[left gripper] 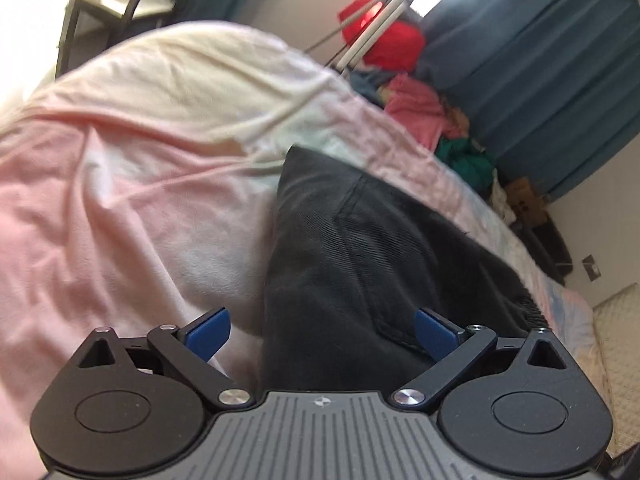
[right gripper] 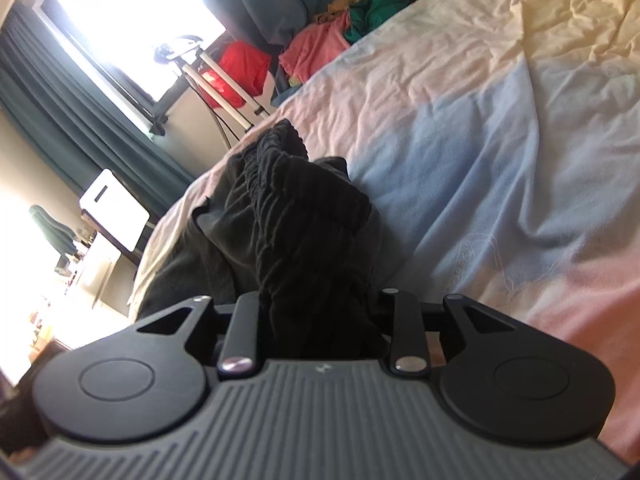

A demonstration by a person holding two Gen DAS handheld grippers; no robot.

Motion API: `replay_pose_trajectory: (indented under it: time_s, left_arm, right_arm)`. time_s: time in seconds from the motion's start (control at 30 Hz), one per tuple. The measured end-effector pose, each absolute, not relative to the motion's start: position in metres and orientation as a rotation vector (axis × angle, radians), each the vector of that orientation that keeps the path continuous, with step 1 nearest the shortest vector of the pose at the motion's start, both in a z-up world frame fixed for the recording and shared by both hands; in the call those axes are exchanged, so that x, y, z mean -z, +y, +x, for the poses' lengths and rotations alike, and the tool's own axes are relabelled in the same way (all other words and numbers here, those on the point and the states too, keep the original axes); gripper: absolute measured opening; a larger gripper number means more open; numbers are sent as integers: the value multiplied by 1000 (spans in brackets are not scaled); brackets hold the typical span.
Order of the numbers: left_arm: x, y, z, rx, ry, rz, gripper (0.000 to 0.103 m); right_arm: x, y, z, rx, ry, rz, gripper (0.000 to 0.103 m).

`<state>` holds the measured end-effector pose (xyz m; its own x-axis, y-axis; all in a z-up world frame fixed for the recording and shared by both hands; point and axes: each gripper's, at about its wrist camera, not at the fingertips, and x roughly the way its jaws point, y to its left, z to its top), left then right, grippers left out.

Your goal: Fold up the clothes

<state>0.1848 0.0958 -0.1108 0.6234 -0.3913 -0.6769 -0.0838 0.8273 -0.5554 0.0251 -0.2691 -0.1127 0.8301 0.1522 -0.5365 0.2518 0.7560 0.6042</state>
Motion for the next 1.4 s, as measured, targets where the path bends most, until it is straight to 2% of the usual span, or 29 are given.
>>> replay_pose_trajectory:
  time_s: [0.1,0.13,0.17,0.27,0.37,0.43,0.5,0.53,0.57,0.63,0.7,0.9,1.13,1.4]
  left_arm:
    - [135,102,200,262,943,-674,96]
    - [142,105,202,297,952,-715,96]
    - [149,107,204,324,960,-752,94]
    - [158,108,209,355,972,-800,89]
    - [158,106,211,355,967,-786,87]
    - [158,106,212,356,966,-771,83]
    - [157,105,213,366,963,-746,77]
    - [156,104,212,367,960,-738,75]
    - [155,104,211,367,956,-734,70]
    - [151,102,208,365,940,-720,64]
    - [147,101,204,370,917,-708,55]
    - [128,108,191,436,837,-744,45]
    - [100,90,170,536,832,-822,42]
    - [47,-14,196,669,853,-793,42]
  right_arm:
    - [115,-266,29,71,625,702,40]
    - [118,-266,30,78,637,716,46]
    - [121,-267,32,84,650,730,56]
    - [133,-265,43,85,711,764,73]
    - [130,-248,48,81,703,674,77]
    - [127,-240,49,84,691,623,73]
    - [125,-237,48,91,679,594,58]
    - [122,-235,47,98,666,579,43]
    - [119,-233,45,104,651,564,34]
    - [111,-227,40,105,612,525,28]
    - [105,-221,35,101,573,490,26]
    - [78,-234,17,35,486,566,23]
    - [29,-267,-2,-3,404,622,22]
    - [-20,-357,-3,44,289,644,22]
